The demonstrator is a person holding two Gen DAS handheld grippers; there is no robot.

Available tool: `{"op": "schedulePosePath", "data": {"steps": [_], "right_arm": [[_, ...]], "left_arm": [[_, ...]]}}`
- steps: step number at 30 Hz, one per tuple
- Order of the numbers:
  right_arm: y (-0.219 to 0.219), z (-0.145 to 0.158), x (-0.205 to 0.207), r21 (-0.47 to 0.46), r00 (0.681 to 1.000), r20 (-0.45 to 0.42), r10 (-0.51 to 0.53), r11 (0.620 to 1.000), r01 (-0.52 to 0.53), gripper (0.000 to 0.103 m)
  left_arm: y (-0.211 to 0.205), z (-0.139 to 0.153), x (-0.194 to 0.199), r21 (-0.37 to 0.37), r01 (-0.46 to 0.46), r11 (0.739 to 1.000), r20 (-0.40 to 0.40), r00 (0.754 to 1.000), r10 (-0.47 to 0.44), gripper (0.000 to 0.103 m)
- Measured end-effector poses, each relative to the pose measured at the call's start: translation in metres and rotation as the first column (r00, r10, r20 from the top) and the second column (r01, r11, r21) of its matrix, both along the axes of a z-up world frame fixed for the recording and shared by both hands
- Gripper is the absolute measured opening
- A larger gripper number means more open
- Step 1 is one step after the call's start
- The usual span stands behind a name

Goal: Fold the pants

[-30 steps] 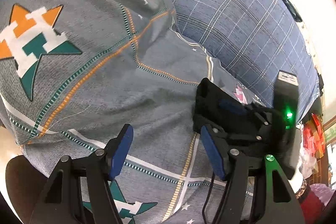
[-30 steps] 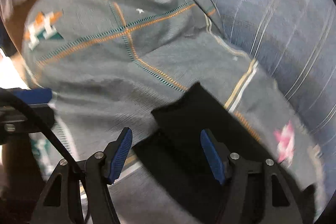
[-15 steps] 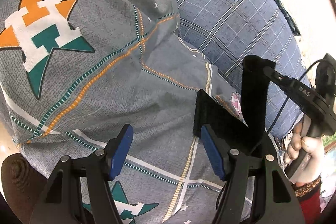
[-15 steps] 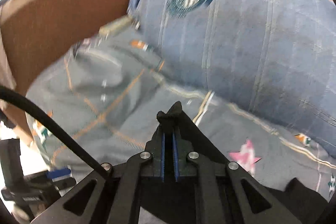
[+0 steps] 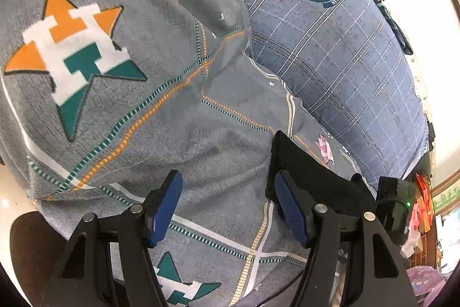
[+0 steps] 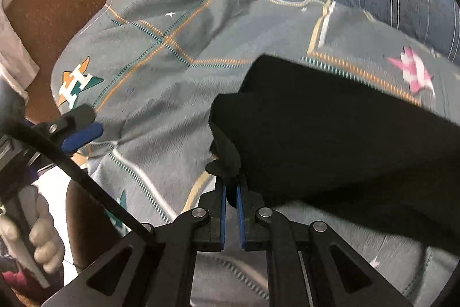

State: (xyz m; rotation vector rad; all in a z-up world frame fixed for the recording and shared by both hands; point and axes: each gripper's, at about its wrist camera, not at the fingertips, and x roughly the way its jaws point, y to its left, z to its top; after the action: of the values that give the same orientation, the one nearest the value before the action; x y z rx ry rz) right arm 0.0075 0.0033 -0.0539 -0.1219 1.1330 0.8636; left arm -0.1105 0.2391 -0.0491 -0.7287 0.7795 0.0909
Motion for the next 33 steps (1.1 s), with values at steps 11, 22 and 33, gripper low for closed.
{"op": "schedulePosePath", "data": {"steps": [11, 22, 33], "right_arm": [[-0.011, 0.041, 0.012, 0.271, 0.990, -0.120, 0.076, 0.962, -0.041, 0.037], [0.068, 0.024, 0.036, -0.238, 0.953, 0.216, 0.215, 0.958, -0.162, 0.030], [0.045, 0.042, 0.098, 0.006, 0.999, 0.026, -0.040, 0.999, 0.039, 0.012]], "left_arm": [[-0.009, 0.000, 0.002, 0.012, 0.007, 1.000, -0.007, 1.000, -0.007, 0.066], [-0.015, -0.002, 0.000, 0.020, 0.031, 0.999, 0.004, 1.000, -0.031, 0.066], [-0.008, -0.014, 0.006, -0.029, 0.047, 0.998, 0.008, 0.999, -0.047, 0.066]]}}
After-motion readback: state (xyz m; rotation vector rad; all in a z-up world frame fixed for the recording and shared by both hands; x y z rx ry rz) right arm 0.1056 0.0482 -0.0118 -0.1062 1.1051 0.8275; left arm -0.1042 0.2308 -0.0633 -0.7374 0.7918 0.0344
